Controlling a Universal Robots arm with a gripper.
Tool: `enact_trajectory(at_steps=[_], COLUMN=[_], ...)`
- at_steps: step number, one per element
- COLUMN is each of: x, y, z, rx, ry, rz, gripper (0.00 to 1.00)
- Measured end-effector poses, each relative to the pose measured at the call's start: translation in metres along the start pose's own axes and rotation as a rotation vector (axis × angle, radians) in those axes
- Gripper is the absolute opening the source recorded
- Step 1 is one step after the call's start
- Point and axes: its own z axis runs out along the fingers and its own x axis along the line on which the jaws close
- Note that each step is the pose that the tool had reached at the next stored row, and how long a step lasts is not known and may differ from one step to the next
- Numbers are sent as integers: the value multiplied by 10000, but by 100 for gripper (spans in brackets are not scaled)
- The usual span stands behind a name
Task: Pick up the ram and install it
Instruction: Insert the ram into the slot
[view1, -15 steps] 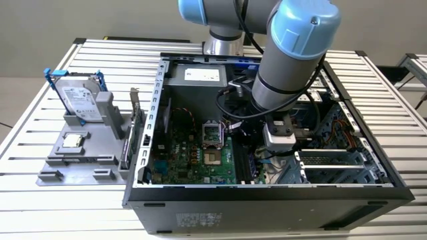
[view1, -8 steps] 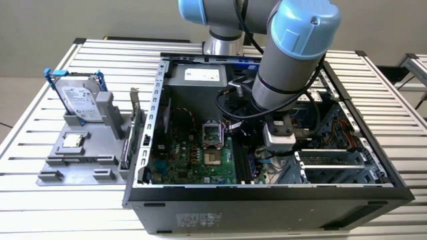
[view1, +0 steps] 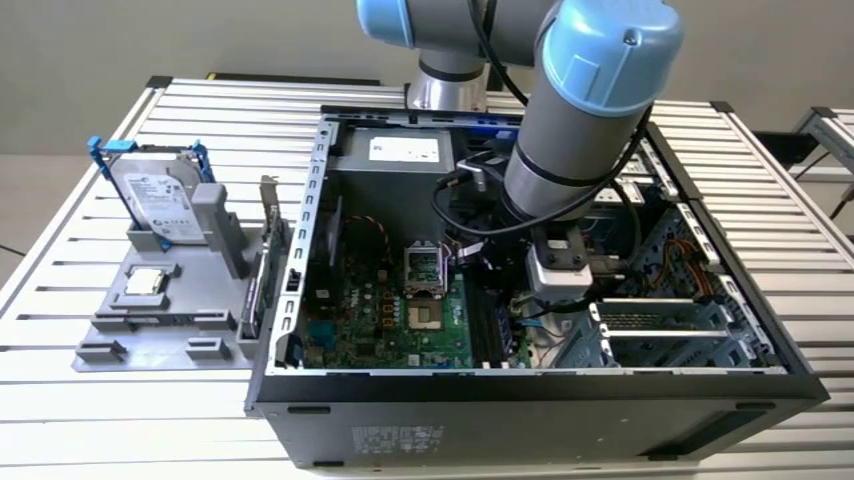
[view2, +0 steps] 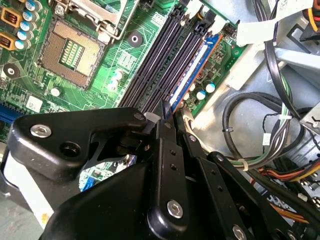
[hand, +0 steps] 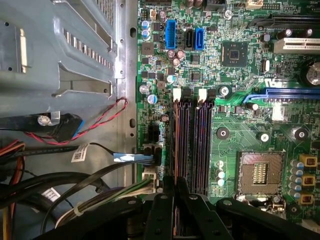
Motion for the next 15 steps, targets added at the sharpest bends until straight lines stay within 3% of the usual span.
enact_trajectory(at_steps=[15], x=[-6], y=[4], z=[44], rx=[-5], ry=[8], rz=[299], gripper=[0])
